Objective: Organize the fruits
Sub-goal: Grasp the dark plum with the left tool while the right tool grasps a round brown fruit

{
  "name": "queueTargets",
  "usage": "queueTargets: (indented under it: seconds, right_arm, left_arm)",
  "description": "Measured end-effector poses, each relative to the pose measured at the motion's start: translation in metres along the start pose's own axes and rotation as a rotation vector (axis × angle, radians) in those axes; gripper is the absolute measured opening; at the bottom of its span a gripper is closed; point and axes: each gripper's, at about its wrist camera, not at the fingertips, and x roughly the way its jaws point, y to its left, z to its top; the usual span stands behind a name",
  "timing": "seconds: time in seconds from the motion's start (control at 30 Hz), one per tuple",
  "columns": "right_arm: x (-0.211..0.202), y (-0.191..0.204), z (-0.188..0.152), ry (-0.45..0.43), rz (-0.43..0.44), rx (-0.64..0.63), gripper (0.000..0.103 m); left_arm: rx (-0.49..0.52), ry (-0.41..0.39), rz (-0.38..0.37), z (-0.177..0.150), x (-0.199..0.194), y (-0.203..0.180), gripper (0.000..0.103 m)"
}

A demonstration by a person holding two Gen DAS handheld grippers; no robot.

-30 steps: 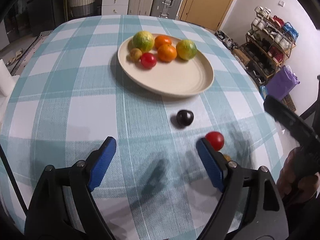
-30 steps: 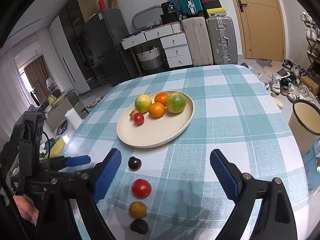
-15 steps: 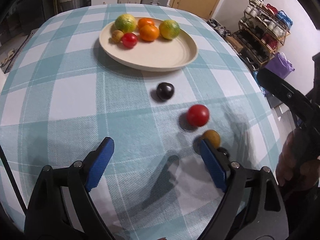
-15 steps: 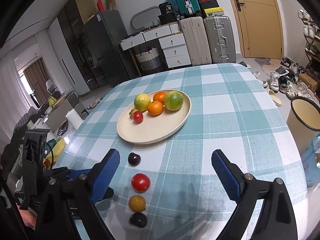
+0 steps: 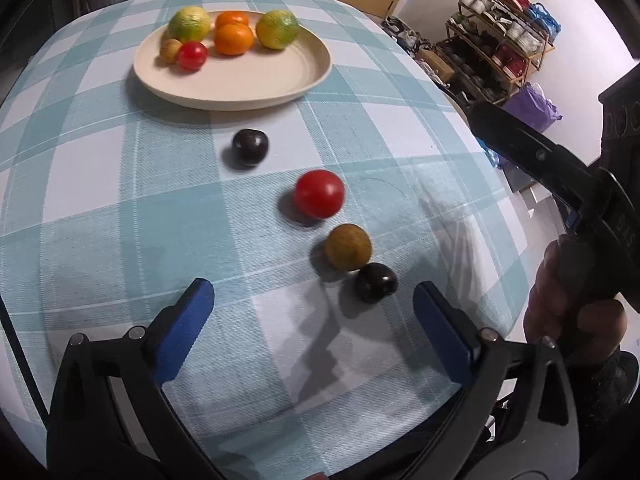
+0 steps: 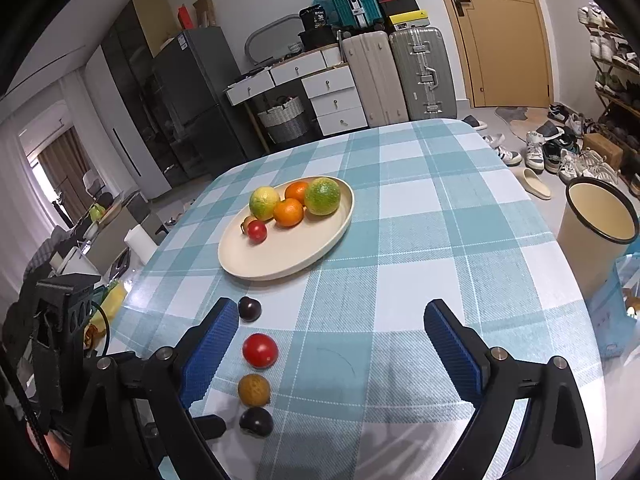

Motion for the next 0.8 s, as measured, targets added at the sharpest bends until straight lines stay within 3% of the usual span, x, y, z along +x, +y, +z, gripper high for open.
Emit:
queueTargets:
  seconds: [0.63, 0.8]
  right_arm:
    - [-0.003, -0.014, -0.006, 0.004, 0.000, 0.027, 0.096]
    - [-0.004, -0.019, -0.008, -0.002, -0.004, 0.037, 0.096]
  left_arm:
    - [0.029, 0.079, 0.101, 0.004, 0.026, -0.032, 0.102]
    - [-0.012, 0.069, 0.141, 0.005, 0.026, -0.031, 0.101]
